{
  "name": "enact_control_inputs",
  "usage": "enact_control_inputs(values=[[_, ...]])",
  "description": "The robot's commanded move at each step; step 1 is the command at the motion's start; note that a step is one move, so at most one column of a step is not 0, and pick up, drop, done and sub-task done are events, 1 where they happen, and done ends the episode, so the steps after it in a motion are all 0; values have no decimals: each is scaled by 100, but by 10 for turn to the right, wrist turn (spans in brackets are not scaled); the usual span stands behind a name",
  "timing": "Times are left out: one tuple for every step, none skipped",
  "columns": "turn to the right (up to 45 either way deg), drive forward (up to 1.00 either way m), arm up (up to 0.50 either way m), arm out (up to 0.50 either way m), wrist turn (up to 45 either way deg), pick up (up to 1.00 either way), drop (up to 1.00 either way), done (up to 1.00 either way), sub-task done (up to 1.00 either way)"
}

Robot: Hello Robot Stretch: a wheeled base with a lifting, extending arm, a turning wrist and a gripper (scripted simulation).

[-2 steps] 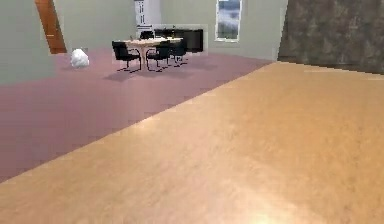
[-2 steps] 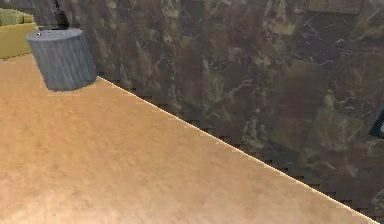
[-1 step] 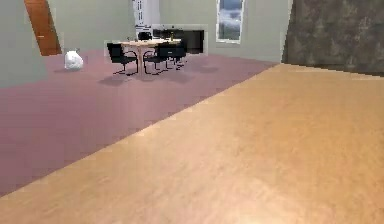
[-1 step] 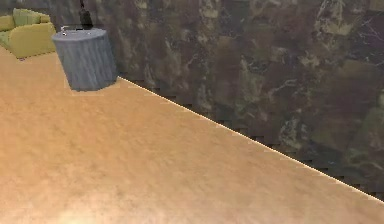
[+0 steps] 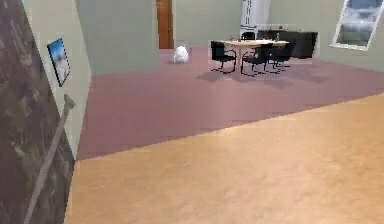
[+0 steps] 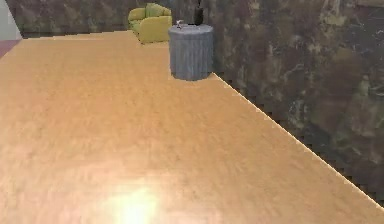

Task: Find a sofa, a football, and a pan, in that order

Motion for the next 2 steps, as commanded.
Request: enact_control_inputs(values=[[0,100,0,0,0,0,0,0,0],[0,100,0,0,0,0,0,0,0]])
